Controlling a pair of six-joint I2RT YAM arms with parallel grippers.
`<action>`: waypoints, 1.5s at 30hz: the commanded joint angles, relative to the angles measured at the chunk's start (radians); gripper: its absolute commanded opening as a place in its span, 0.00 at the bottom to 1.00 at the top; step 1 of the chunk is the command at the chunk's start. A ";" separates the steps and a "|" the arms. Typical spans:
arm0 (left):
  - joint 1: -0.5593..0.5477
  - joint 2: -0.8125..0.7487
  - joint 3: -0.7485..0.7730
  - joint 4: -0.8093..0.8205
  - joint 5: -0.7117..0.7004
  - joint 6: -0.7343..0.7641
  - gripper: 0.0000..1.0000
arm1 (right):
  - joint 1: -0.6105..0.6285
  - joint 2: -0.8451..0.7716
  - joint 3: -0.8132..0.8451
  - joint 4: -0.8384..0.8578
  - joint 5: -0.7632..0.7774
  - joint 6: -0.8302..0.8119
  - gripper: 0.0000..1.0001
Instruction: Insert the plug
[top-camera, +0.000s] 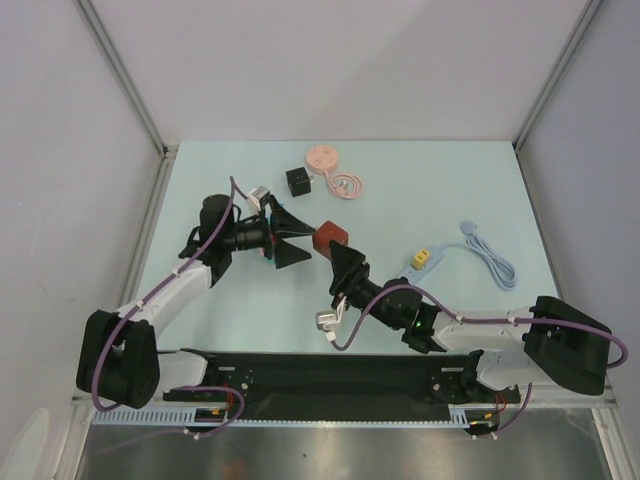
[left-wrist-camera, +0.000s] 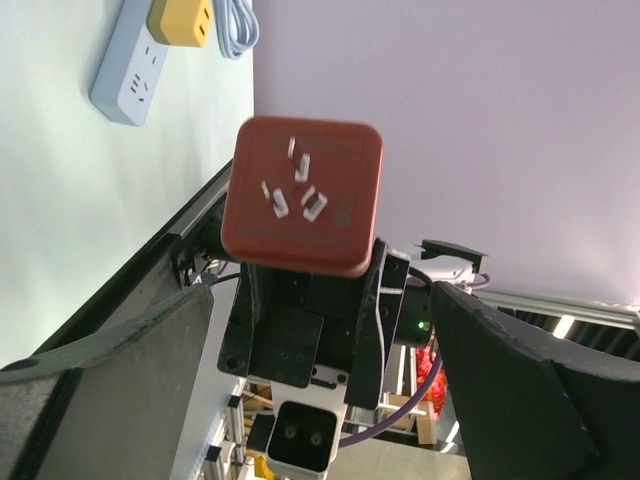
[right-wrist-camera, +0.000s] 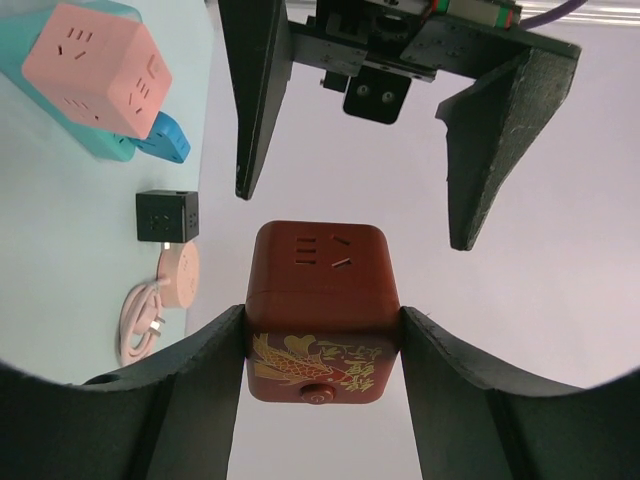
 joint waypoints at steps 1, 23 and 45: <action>0.007 0.025 -0.007 0.118 0.014 -0.067 0.94 | 0.016 0.000 0.018 0.127 0.009 -0.041 0.00; 0.004 0.071 -0.044 0.144 -0.023 -0.046 0.88 | 0.048 0.096 0.097 0.158 0.055 0.006 0.00; 0.004 0.060 -0.039 0.313 0.012 -0.126 0.00 | 0.076 0.152 0.107 0.182 0.127 0.099 0.70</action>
